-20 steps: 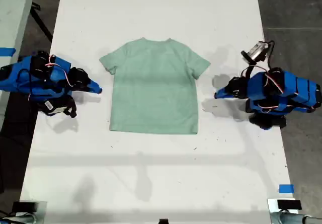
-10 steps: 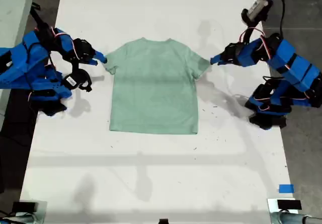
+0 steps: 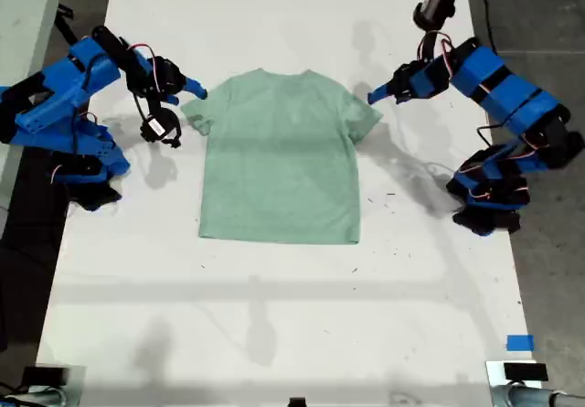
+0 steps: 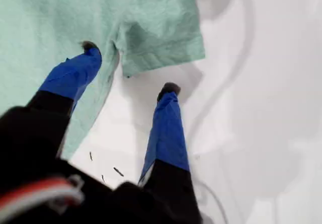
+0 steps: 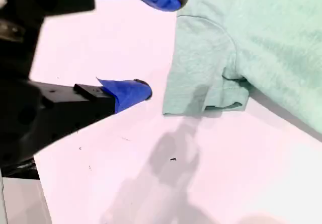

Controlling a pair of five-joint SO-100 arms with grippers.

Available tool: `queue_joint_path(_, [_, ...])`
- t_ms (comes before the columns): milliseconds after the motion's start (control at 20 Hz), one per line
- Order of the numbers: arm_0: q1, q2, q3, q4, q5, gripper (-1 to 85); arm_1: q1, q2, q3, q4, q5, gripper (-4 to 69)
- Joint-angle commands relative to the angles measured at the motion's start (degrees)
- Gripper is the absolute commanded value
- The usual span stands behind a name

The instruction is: Fold t-shirt

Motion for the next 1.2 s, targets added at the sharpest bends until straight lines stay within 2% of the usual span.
queue_joint_path(0, [-2.8, -3.6, 0.3, -4.3, 1.1, 30.3, 1.2, -3.7, 0.0, -6.0, -2.5, 28.1])
queue_joint_path(350, [-8.4, -19.8, -0.3, -10.8, 1.6, 30.2, 2.4, -22.0, -4.9, -13.4, -4.5, 27.7])
queue_joint_path(600, [-9.2, -32.5, -7.7, -11.8, 1.8, 31.2, 2.3, -34.3, -13.4, -13.4, -4.1, 24.8])
queue_joint_path(800, [-9.1, -40.8, -16.1, -9.0, 3.1, 29.6, 1.2, -38.4, -18.8, -10.8, -4.0, 20.3])
queue_joint_path(950, [-8.9, -48.3, -24.6, -3.3, 6.5, 17.4, 0.6, -40.4, -22.2, -7.7, -2.3, 1.3])
queue_joint_path(1000, [-8.7, -51.3, -28.3, -0.9, 8.1, 7.1, 0.2, -41.0, -23.6, -6.4, -1.9, -1.3])
queue_joint_path(1050, [-8.5, -53.9, -31.5, 1.4, 9.2, 0.8, -0.3, -41.3, -24.5, -5.5, -1.4, -1.3])
queue_joint_path(1150, [-7.4, -53.2, -32.3, 1.9, 9.8, -0.1, -1.4, -41.1, -25.9, -4.6, -0.5, -1.3])
